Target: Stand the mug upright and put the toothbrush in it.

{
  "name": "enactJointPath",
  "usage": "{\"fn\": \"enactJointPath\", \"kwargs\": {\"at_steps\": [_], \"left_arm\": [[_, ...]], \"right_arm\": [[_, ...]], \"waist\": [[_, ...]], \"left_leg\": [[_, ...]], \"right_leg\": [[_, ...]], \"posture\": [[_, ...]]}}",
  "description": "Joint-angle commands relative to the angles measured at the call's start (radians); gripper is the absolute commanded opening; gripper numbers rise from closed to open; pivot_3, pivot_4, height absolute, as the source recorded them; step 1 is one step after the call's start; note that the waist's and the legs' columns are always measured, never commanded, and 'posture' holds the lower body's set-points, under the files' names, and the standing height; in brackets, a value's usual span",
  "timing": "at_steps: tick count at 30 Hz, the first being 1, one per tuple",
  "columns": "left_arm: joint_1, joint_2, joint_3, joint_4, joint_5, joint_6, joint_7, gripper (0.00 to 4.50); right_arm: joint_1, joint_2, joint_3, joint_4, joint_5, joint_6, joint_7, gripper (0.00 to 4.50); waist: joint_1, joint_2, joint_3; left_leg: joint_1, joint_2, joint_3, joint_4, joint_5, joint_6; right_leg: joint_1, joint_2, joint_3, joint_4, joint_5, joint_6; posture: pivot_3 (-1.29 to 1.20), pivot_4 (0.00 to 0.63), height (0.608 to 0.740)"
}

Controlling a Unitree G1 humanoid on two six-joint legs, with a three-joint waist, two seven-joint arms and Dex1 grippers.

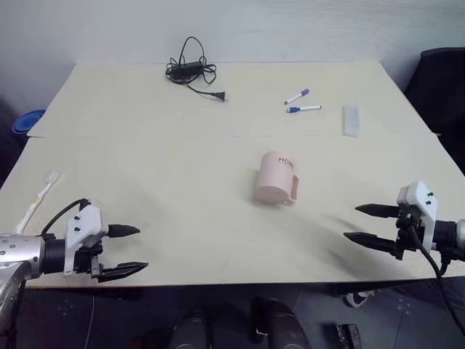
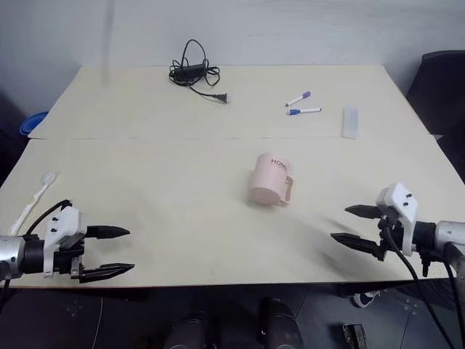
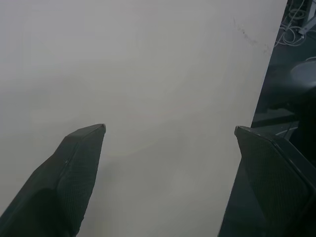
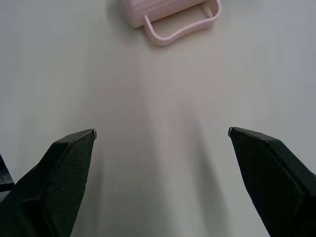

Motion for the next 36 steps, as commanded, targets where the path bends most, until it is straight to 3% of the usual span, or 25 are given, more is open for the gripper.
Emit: {"fn": "enactJointPath", "kwargs": {"at_steps": [1, 4, 16, 31, 36], "left_arm": [[0.006, -0.01, 0.006, -0.016, 0.02, -0.024, 0.024, 4.45], [-0.036, -0.048, -0.011, 0.002, 0.07, -0.044, 0.115, 4.45], [-0.034, -0.066, -0.004, -0.062, -0.042, 0.065, 0.092, 4.45], [-0.096, -0.109, -0.066, -0.095, -0.048, 0.115, 0.169, 4.45], [-0.179, -0.137, -0.081, -0.162, -0.167, 0.208, 0.189, 4.45]], "right_arm": [[-0.009, -0.005, -0.009, -0.014, 0.001, -0.017, 0.001, 4.5], [-0.021, 0.002, 0.006, -0.01, -0.024, -0.037, -0.02, 4.5], [-0.021, 0.004, -0.003, -0.036, 0.021, 0.035, -0.036, 4.5], [-0.001, 0.038, -0.001, -0.114, 0.041, 0.088, -0.105, 4.5], [-0.132, 0.089, -0.001, -0.169, 0.151, 0.333, -0.274, 4.5]], "waist": [[0.0, 0.0, 0.0], [0.0, 0.0, 0.0], [0.0, 0.0, 0.0], [0.0, 0.0, 0.0], [-0.002, 0.0, 0.0]], "left_leg": [[0.0, 0.0, 0.0, 0.0, 0.0, 0.0], [0.001, 0.0, 0.0, 0.0, 0.0, 0.0], [0.001, 0.0, 0.001, 0.0, 0.0, 0.0], [0.001, 0.0, 0.001, 0.0, 0.0, 0.0], [0.001, 0.0, 0.001, 0.0, 0.0, 0.0]], "right_leg": [[0.0, 0.0, 0.0, 0.0, 0.0, 0.0], [0.0, 0.0, 0.001, 0.0, 0.0, 0.0], [0.0, 0.0, 0.001, 0.0, 0.0, 0.0], [0.0, 0.0, 0.001, 0.0, 0.0, 0.0], [0.0, 0.0, 0.002, 0.001, 0.0, 0.0]], "posture": [[0.0, 0.15, 0.74], [0.0, 0.15, 0.74], [0.0, 0.15, 0.74], [0.0, 0.15, 0.74], [0.0, 0.15, 0.74]]}}
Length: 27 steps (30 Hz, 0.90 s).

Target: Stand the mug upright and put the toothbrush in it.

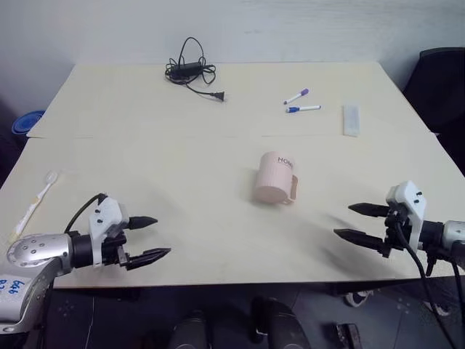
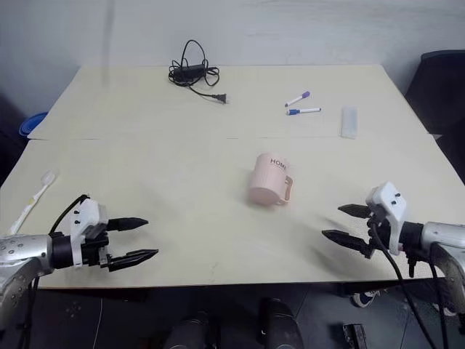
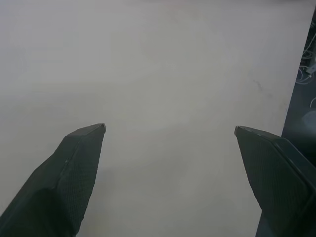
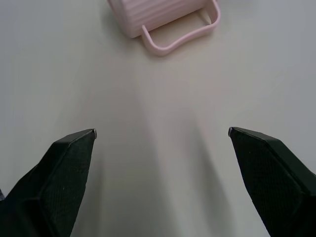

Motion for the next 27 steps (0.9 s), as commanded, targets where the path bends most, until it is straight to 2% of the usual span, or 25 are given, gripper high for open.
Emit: {"fn": "enactJointPath", "kwargs": {"at_steps": [1, 3, 6, 11, 16, 27], "left_arm": [[-0.095, -0.019, -0.006, -0.09, -0.131, 0.084, 0.021, 4.45], [-0.184, -0.027, -0.032, -0.112, -0.195, 0.139, 0.031, 4.45], [-0.312, -0.019, -0.081, -0.128, -0.252, 0.193, 0.022, 4.45], [-0.435, 0.01, -0.168, -0.127, -0.23, 0.184, -0.026, 4.45], [-0.475, 0.005, -0.219, -0.135, -0.206, 0.161, -0.032, 4.45], [-0.456, -0.01, -0.229, -0.161, -0.195, 0.15, 0.003, 4.45]], "right_arm": [[-0.131, 0.042, -0.016, -0.089, 0.148, 0.24, -0.143, 4.5], [-0.246, 0.103, -0.015, -0.109, 0.231, 0.422, -0.265, 4.5], [-0.406, 0.237, -0.023, -0.077, 0.24, 0.663, -0.477, 4.5], [-0.543, 0.396, -0.035, -0.02, 0.18, 0.85, -0.65, 4.5], [-0.633, 0.466, 0.009, 0.09, 0.066, 0.859, -0.76, 4.5], [-0.713, 0.48, 0.092, 0.254, -0.047, 0.752, -0.758, 4.5]], "waist": [[-0.001, 0.0, 0.0], [-0.001, 0.0, 0.0], [-0.001, 0.0, 0.0], [0.0, 0.0, 0.0], [-0.002, 0.0, 0.0], [-0.008, 0.0, 0.0]], "left_leg": [[0.0, 0.0, 0.0, 0.0, 0.0, 0.0], [0.0, 0.0, 0.0, 0.0, 0.001, -0.001], [0.001, 0.001, -0.001, 0.0, 0.001, -0.002], [-0.006, -0.002, -0.001, 0.0, 0.003, -0.002], [-0.012, -0.005, -0.001, 0.002, 0.005, 0.003], [-0.012, -0.005, -0.001, 0.002, 0.006, 0.003]], "right_leg": [[0.0, 0.0, 0.0, 0.0, 0.0, 0.0], [0.0, 0.0, 0.0, 0.001, 0.0, 0.0], [0.0, 0.0, 0.0, 0.002, 0.0, 0.0], [-0.003, 0.002, -0.001, 0.003, 0.0, 0.0], [-0.008, 0.002, 0.0, 0.003, 0.003, 0.004], [-0.009, 0.003, 0.0, 0.003, 0.003, 0.005]], "posture": [[0.0, 0.15, 0.74], [0.0, 0.15, 0.74], [0.0, 0.15, 0.74], [0.0, 0.15, 0.74], [0.0, 0.15, 0.74], [0.0, 0.15, 0.74]]}}
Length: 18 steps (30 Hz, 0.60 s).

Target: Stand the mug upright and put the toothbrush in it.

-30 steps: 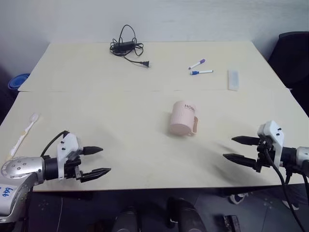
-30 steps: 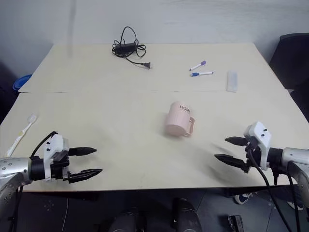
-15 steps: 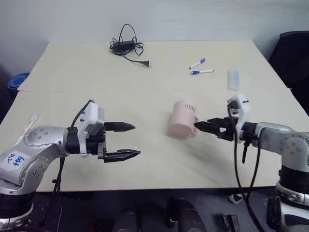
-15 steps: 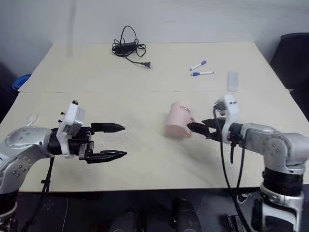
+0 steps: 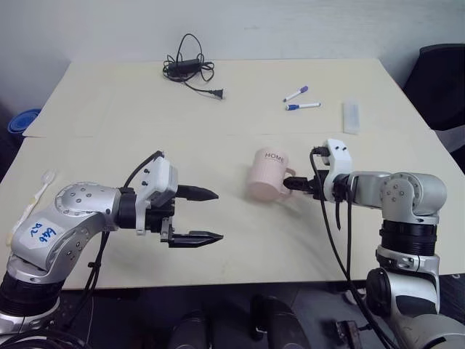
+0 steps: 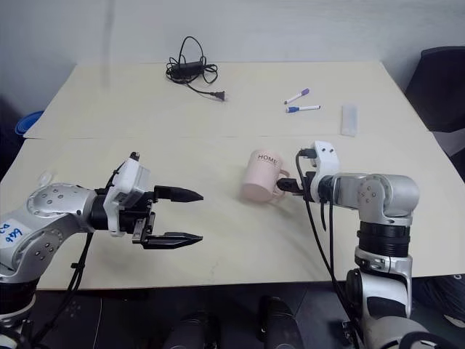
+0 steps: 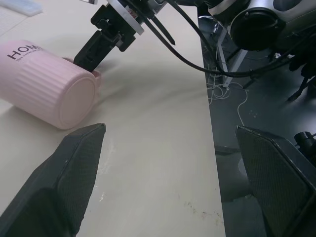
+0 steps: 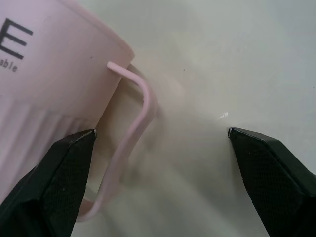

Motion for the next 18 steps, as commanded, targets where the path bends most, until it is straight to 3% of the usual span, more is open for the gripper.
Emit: {"fn": "enactJointPath", "kwargs": {"at_steps": [1, 8, 12, 14, 18], "left_arm": [[0.007, 0.001, 0.014, -0.038, 0.001, -0.018, 0.009, 4.5], [0.004, -0.002, 0.014, -0.036, 0.006, -0.027, 0.023, 4.5], [-0.004, -0.002, 0.015, -0.022, 0.011, -0.033, 0.023, 4.5], [-0.009, -0.002, 0.014, -0.016, 0.014, -0.035, 0.022, 4.5], [-0.017, -0.005, 0.009, -0.007, 0.017, -0.04, 0.023, 4.5]], "right_arm": [[-0.019, -0.012, 0.041, 0.015, -0.018, -0.029, 0.027, 4.11], [-0.039, -0.004, 0.123, 0.005, -0.025, -0.035, 0.077, 1.96], [-0.041, 0.002, 0.111, 0.007, -0.029, -0.031, 0.08, 1.96], [-0.036, 0.002, 0.106, 0.007, -0.035, -0.035, 0.08, 1.65], [-0.033, 0.009, 0.098, 0.004, -0.039, -0.03, 0.078, 0.45]], "waist": [[-0.001, 0.0, 0.0], [-0.019, 0.0, 0.0], [-0.019, 0.0, 0.0], [-0.019, 0.0, 0.0], [-0.019, 0.0, 0.0]], "left_leg": [[0.0, 0.0, 0.0, 0.0, 0.0, 0.0], [0.0, 0.001, -0.001, 0.0, 0.0, -0.001], [0.0, 0.001, -0.001, 0.0, 0.0, -0.001], [0.0, 0.001, -0.001, 0.0, 0.0, -0.001], [0.0, 0.001, -0.001, 0.0, 0.0, -0.001]], "right_leg": [[0.0, 0.0, 0.0, 0.0, 0.0, 0.0], [0.0, 0.0, 0.0, 0.0, 0.0, 0.0], [0.0, 0.0, -0.001, 0.0, 0.0, 0.0], [0.0, 0.0, 0.0, 0.0, 0.0, 0.0], [0.0, 0.0, -0.001, 0.0, 0.0, 0.0]], "posture": [[0.0, 0.15, 0.74], [0.0, 0.15, 0.74], [0.0, 0.15, 0.74], [0.0, 0.15, 0.74], [0.0, 0.15, 0.74]]}}
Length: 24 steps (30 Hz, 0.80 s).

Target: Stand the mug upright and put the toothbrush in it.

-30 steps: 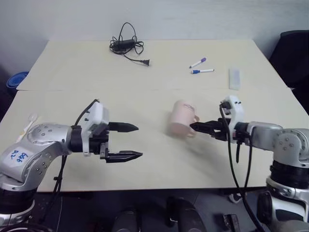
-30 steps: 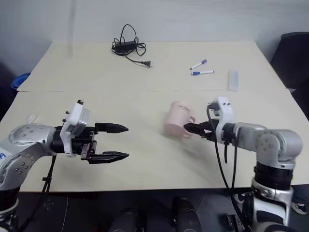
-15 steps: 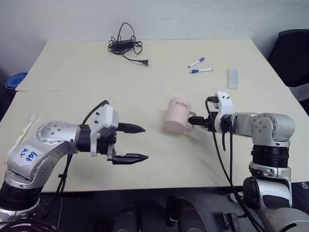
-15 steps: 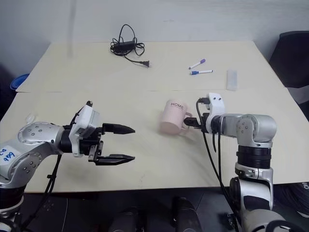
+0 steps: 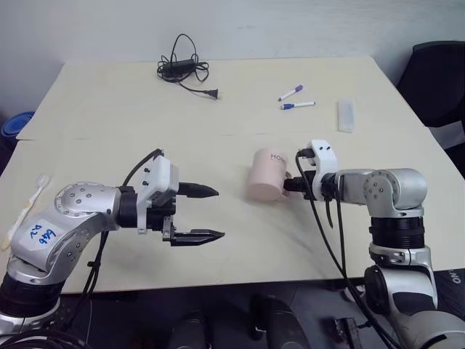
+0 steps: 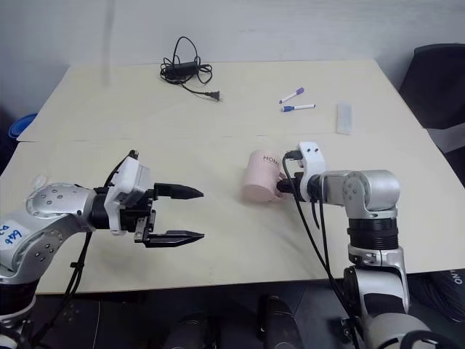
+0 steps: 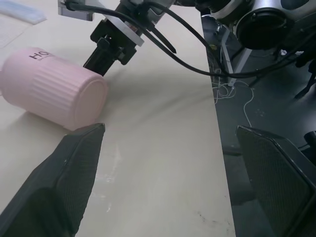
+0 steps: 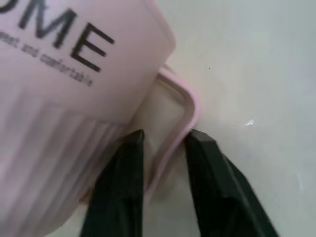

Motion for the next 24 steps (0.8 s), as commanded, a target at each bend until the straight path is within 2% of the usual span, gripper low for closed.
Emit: {"fn": "enactJointPath", "kwargs": {"at_steps": [1, 7, 12, 17, 22, 24], "left_arm": [[-0.016, -0.005, 0.007, 0.0, 0.008, -0.021, 0.0, 4.5], [-0.019, -0.005, 0.011, 0.015, 0.014, -0.024, -0.008, 4.5], [-0.008, 0.002, 0.034, 0.025, 0.014, -0.019, -0.002, 4.5], [-0.003, 0.012, 0.049, 0.03, 0.014, -0.015, -0.002, 4.5], [-0.015, 0.011, 0.058, 0.038, 0.011, 0.0, 0.022, 4.5], [-0.023, 0.011, 0.064, 0.053, 0.021, 0.002, 0.039, 4.5]], "right_arm": [[-0.013, 0.007, -0.019, -0.018, 0.001, 0.006, 0.004, 0.09], [-0.053, 0.045, -0.109, -0.016, 0.004, 0.025, -0.027, 0.03], [-0.065, 0.103, -0.137, -0.078, 0.014, -0.075, -0.03, 0.03], [-0.025, 0.189, -0.053, -0.105, -0.075, -0.513, 0.001, 0.03], [0.07, 0.256, 0.112, 0.118, -0.328, -1.19, -0.005, 0.03], [0.101, 0.284, 0.145, 0.228, -0.386, -1.375, -0.022, 0.03]], "waist": [[0.0, 0.0, 0.0], [0.0, 0.0, 0.0], [0.0, 0.0, 0.0], [-0.003, 0.0, 0.0], [-0.004, 0.0, 0.0], [-0.003, 0.0, 0.0]], "left_leg": [[0.0, 0.0, 0.0, 0.0, 0.0, 0.0], [0.0, 0.0, 0.0, 0.0, 0.0, 0.0], [-0.002, 0.0, 0.0, 0.0, 0.0, 0.0], [-0.004, 0.0, 0.002, 0.0, 0.0, -0.001], [-0.004, -0.001, 0.002, 0.0, 0.0, -0.001], [-0.004, -0.001, 0.002, 0.0, 0.0, -0.001]], "right_leg": [[0.0, 0.0, 0.0, 0.0, 0.0, 0.0], [0.0, 0.0, 0.0, 0.0, 0.0, 0.0], [-0.003, 0.0, 0.0, 0.001, 0.0, 0.0], [-0.007, 0.0, 0.001, 0.002, 0.0, 0.0], [-0.006, 0.001, 0.002, 0.001, 0.0, 0.0], [-0.006, 0.0, 0.002, 0.001, 0.0, 0.0]], "posture": [[0.0, 0.15, 0.74], [0.0, 0.15, 0.74], [0.0, 0.15, 0.74], [0.0, 0.15, 0.74], [0.0, 0.15, 0.74], [0.0, 0.15, 0.74]]}}
